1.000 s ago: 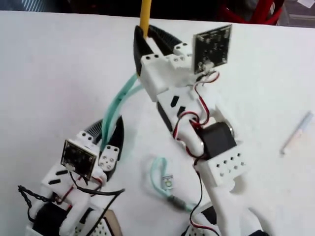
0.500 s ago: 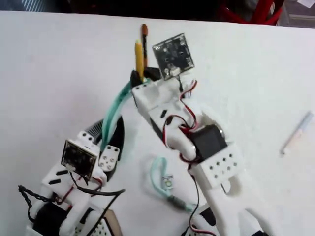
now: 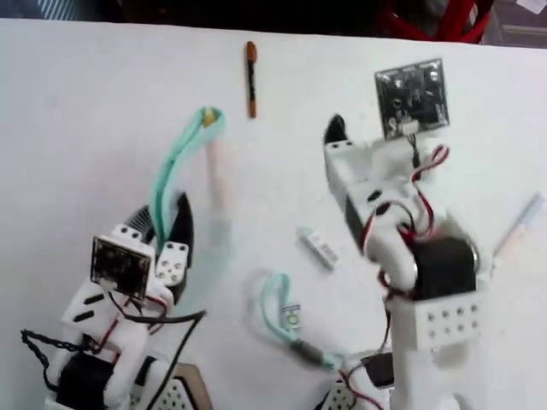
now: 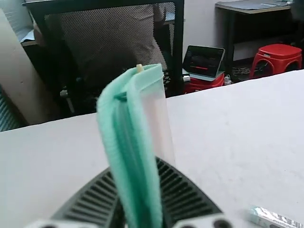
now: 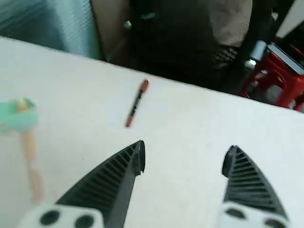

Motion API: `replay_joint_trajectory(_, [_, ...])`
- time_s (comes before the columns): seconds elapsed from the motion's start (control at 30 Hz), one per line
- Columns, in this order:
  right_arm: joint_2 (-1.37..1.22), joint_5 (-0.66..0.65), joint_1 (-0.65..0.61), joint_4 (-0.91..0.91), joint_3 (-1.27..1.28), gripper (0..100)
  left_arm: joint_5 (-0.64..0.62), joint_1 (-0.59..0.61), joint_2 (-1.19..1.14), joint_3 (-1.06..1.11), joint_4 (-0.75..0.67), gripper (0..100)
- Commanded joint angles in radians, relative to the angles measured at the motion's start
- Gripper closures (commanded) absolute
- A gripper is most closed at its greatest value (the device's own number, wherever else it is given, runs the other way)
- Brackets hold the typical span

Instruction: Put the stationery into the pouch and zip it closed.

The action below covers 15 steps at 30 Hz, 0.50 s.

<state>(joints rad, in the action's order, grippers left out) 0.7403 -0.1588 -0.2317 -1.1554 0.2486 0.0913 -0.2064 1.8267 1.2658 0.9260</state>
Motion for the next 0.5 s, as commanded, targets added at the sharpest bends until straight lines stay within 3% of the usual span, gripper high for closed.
replay_joint_trajectory(0.0, [-0.096,-0.112,0.096,-0.015,0.029,79.0,-0.002,0.088,-0.001,-0.06,0.023,98])
replay_joint_trajectory(0.07, [-0.163,-0.123,0.125,-0.008,0.054,79.1,-0.081,0.093,-0.001,-0.166,0.117,98])
replay_joint_trajectory(0.1, [-0.197,-0.126,0.13,-0.001,0.06,79.1,-0.132,0.025,-0.001,-0.173,0.138,98])
replay_joint_trajectory(0.17, [-0.252,-0.123,0.139,0.019,0.074,79.3,-0.051,-0.062,-0.001,-0.169,0.098,98])
replay_joint_trajectory(0.23, [-0.286,-0.129,0.151,0.012,0.084,79.3,0.115,0.024,-0.001,-0.203,0.094,98])
replay_joint_trajectory(0.27, [-0.297,-0.129,0.154,0.008,0.097,79.3,0.107,0.058,-0.001,-0.196,0.112,98])
replay_joint_trajectory(0.33, [-0.317,-0.129,0.136,0.039,0.129,79.3,0.032,0.013,-0.002,-0.103,0.101,98])
replay_joint_trajectory(0.47, [-0.326,-0.126,0.058,0.093,0.192,79.3,0.097,0.067,-0.002,-0.107,0.091,98])
